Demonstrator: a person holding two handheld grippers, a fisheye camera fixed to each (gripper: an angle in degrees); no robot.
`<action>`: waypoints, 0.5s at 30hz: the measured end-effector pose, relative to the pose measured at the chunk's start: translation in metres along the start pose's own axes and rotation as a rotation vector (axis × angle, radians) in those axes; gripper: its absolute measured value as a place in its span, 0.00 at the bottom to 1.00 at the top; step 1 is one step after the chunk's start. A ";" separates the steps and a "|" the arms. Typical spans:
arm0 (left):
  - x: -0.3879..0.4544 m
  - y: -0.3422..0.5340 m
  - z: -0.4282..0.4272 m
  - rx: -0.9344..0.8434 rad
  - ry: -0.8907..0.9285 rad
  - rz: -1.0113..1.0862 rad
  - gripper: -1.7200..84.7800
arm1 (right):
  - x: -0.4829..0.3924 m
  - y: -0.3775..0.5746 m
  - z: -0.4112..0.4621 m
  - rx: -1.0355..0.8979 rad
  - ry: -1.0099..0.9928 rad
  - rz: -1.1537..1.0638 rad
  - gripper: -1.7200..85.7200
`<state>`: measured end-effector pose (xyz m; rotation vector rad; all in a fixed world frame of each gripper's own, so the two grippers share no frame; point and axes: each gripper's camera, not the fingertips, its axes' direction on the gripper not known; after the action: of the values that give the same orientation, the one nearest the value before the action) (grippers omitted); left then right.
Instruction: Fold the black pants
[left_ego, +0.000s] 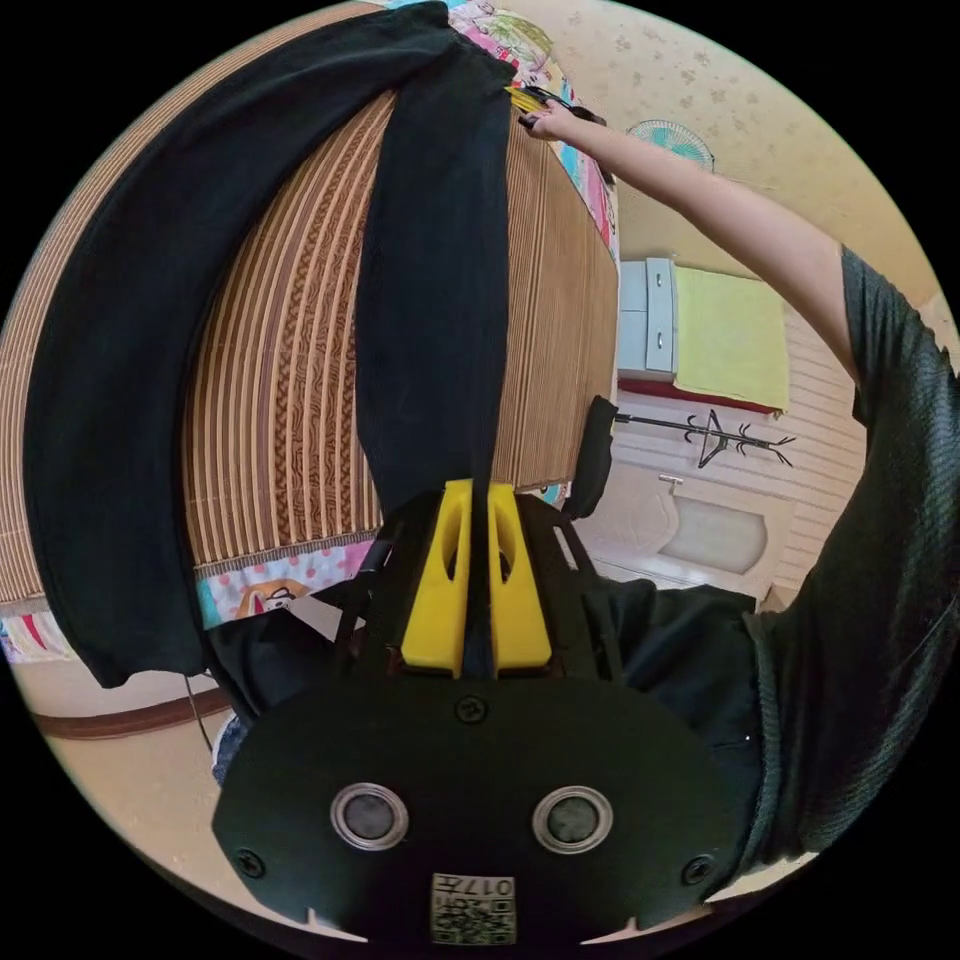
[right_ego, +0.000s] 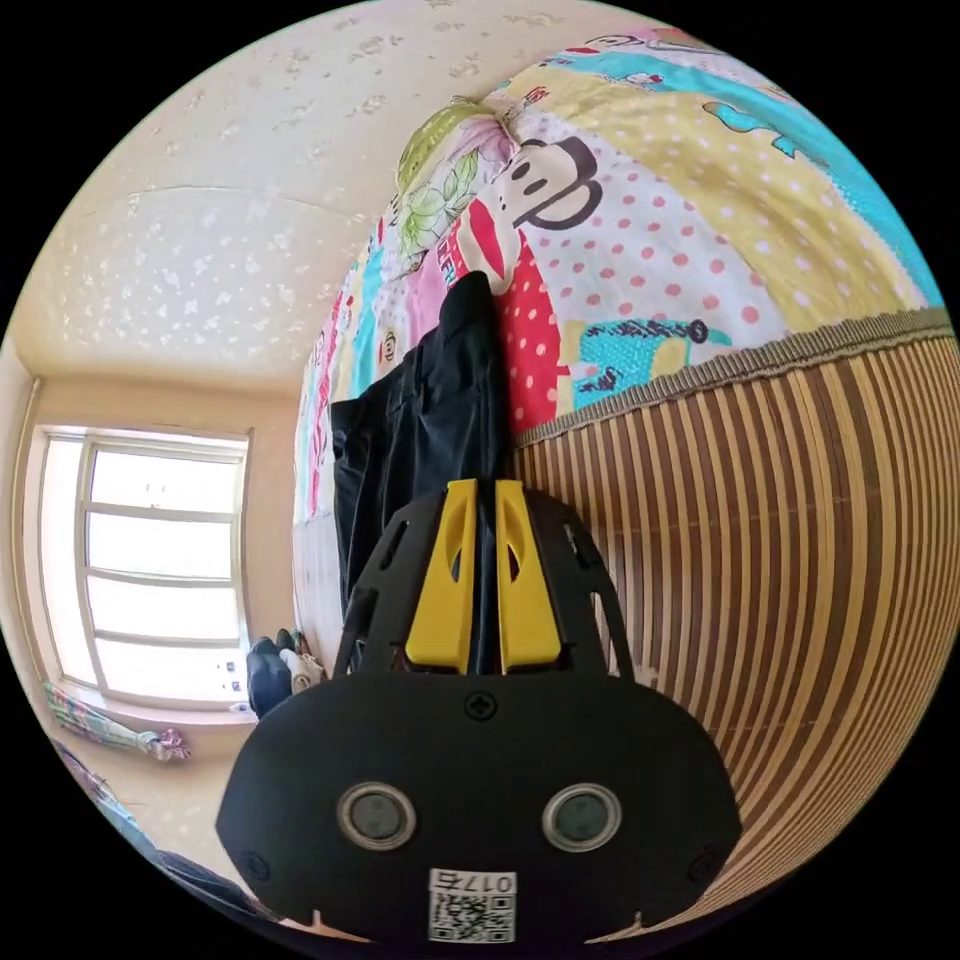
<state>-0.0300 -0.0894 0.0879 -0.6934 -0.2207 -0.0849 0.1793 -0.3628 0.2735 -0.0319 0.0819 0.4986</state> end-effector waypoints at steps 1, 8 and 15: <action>-0.002 0.001 -0.004 0.011 0.044 0.006 0.02 | -0.026 0.003 -0.008 0.025 0.114 -0.076 0.06; -0.049 0.038 -0.068 0.222 0.455 -0.037 0.01 | -0.192 0.032 -0.031 0.224 0.431 -0.461 0.05; -0.099 0.060 -0.153 0.458 0.151 -0.199 0.01 | -0.264 0.012 0.082 0.081 0.117 -0.407 0.05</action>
<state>-0.0904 -0.1413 -0.0866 -0.2064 -0.1554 -0.2670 -0.0520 -0.4739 0.3779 0.0019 0.2054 0.0858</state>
